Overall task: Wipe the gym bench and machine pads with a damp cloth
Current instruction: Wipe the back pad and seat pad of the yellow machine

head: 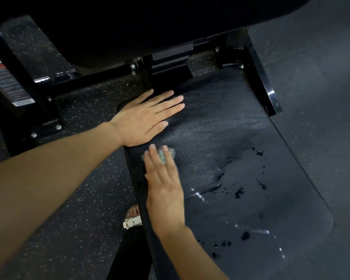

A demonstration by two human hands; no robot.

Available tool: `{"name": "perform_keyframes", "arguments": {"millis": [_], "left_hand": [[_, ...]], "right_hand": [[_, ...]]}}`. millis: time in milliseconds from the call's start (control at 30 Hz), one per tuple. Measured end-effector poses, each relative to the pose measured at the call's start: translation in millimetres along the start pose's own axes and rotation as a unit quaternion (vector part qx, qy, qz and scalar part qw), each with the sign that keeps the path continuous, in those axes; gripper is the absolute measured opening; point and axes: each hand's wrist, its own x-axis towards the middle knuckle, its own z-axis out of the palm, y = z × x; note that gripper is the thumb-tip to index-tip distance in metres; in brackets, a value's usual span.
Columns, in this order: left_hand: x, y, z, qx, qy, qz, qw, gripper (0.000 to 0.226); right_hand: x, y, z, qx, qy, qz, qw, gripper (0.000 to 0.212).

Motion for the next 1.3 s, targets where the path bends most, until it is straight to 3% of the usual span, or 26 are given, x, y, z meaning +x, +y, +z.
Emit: {"name": "perform_keyframes", "arguments": {"millis": [67, 233, 467, 567, 700, 800, 867, 967, 1167, 1300], "left_hand": [[0, 0, 0, 0.004, 0.000, 0.000, 1.000, 0.058], [0, 4, 0, 0.006, 0.000, -0.012, 1.000, 0.058], [-3, 21, 6, 0.016, 0.008, -0.056, 0.998, 0.061], [-4, 31, 7, 0.005, 0.005, -0.065, 0.998, 0.061], [-6, 44, 11, -0.002, 0.013, -0.072, 0.997, 0.061], [-5, 47, 13, 0.003, 0.015, -0.076, 0.997, 0.061], [-6, 50, 15, 0.010, 0.019, -0.078, 0.997, 0.061], [-7, 55, 15, 0.011, 0.026, -0.082, 0.996, 0.060], [-6, 61, 15, 0.016, 0.026, -0.092, 0.995, 0.060], [-4, 65, 15, 0.001, 0.023, -0.093, 0.995, 0.060]], "right_hand": [[-2, -11, 3, 0.032, -0.014, -0.042, 0.999, 0.077], [-3, 7, -2, 0.067, 0.028, -0.118, 0.990, 0.061], [0, 106, -22, 0.026, 0.063, -0.013, 0.998, 0.082], [2, 139, -32, 0.059, 0.063, 0.029, 0.996, 0.068], [4, 122, -23, 0.118, 0.084, 0.093, 0.985, 0.063], [-6, 84, -15, 0.153, 0.065, 0.043, 0.985, 0.071], [-17, 59, -13, 0.099, 0.049, -0.004, 0.994, 0.078], [-26, 51, -11, 0.102, 0.046, -0.048, 0.993, 0.067], [-17, 109, -17, 0.064, 0.049, -0.107, 0.991, 0.067], [-10, 165, -35, 0.028, 0.057, -0.063, 0.996, 0.079]]}}
